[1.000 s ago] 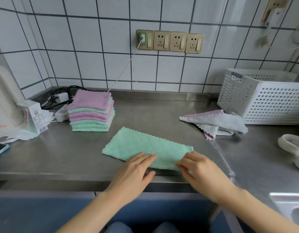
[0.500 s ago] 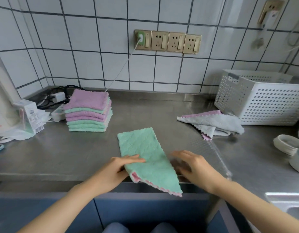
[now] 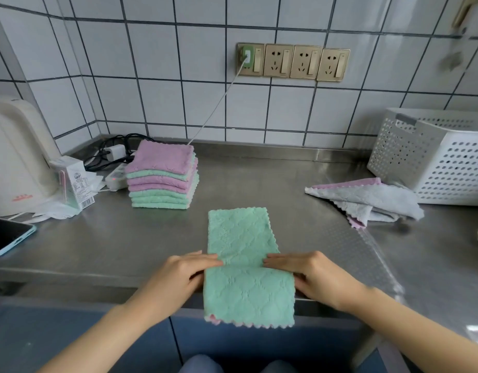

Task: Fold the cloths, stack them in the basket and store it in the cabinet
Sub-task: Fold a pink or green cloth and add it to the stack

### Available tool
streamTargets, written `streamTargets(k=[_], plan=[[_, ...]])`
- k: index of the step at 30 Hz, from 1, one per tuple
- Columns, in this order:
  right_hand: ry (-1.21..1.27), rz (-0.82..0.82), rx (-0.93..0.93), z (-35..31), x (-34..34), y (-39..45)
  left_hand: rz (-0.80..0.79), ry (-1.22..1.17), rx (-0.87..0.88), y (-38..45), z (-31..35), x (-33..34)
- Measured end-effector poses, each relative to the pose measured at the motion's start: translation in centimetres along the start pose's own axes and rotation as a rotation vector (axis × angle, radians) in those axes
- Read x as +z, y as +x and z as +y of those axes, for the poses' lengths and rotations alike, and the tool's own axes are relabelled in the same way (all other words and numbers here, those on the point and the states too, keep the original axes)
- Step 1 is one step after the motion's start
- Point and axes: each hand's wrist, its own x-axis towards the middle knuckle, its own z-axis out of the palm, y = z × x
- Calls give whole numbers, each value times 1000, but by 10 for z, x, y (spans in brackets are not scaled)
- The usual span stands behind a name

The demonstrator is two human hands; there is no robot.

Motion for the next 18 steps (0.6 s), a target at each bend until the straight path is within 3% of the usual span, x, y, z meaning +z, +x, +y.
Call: streamTargets(k=[4,7,9,13,18], plan=[[114,30,211,-3,-11,25,84,-106,-133,17,2,-5],[371,72,561,1,-17,58,79,-263,-358,47,5,-11],[417,54,765,4,-15,77,26,-294,-489,65,4,-12],[156,-11,904,9,-1,99,0,-136,-534,81,6,-6],[-41,65,907,6,14,102,121,-105,-543,83,6,1]])
